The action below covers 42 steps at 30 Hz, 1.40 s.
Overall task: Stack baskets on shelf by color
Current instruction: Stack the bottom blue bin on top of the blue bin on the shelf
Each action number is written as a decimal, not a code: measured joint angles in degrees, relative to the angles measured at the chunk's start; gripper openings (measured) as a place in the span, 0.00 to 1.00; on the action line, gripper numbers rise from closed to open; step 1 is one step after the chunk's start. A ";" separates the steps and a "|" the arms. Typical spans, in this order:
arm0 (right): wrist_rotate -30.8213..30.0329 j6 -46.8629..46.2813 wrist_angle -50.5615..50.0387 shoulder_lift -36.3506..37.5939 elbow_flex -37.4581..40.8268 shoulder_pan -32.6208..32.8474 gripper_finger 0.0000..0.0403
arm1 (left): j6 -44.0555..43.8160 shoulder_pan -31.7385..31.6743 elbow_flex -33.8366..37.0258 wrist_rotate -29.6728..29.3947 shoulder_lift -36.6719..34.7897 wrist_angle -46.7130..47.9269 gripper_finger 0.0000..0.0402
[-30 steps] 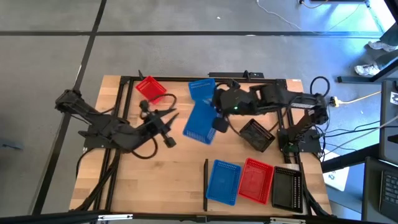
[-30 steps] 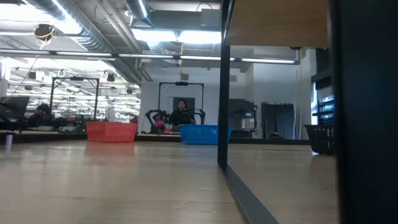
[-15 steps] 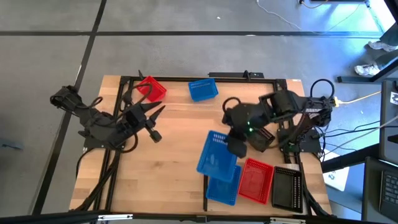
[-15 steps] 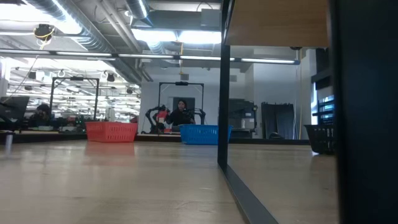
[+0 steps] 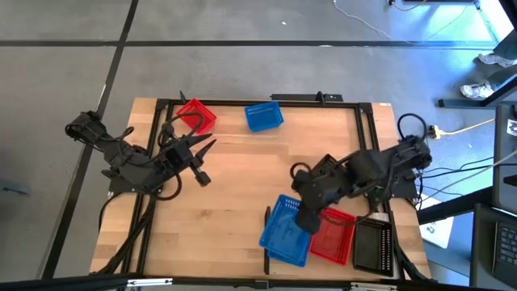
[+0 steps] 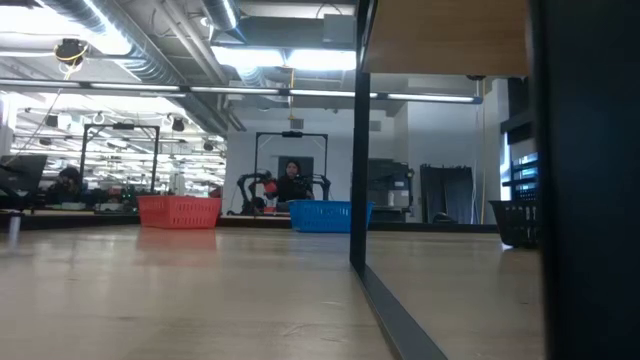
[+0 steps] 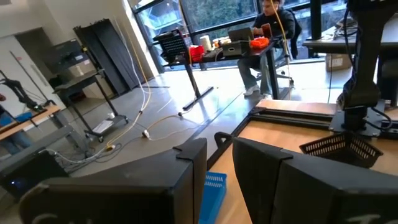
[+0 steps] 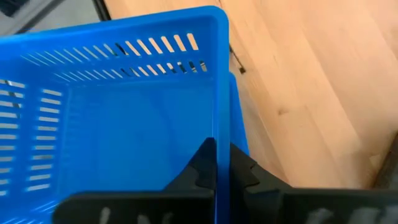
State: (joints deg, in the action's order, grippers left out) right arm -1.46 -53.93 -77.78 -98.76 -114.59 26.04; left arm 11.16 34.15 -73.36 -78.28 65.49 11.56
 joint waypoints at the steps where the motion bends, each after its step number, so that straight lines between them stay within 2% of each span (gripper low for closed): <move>1: 0.00 0.22 1.05 -0.01 1.23 0.21 0.00 | 0.00 0.00 0.00 0.00 0.00 0.02 0.18; 6: 0.03 1.93 4.95 -0.04 5.19 0.86 0.00 | 0.00 0.00 0.00 0.00 0.00 0.00 0.18; 21: 1.51 4.80 3.09 -0.04 5.36 1.77 0.00 | 0.00 0.00 0.00 0.00 0.02 0.00 0.18; 35: -1.06 5.53 2.40 -0.02 5.36 1.80 0.03 | 0.00 0.00 0.00 0.00 0.02 0.00 0.18; 42: -1.61 7.47 2.42 0.00 5.36 1.80 0.11 | 0.02 0.00 0.00 0.00 0.02 0.00 0.18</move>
State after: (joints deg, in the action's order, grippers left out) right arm -3.07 -46.46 -75.35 -98.76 -109.23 27.83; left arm 11.18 34.15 -73.36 -78.28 65.52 11.55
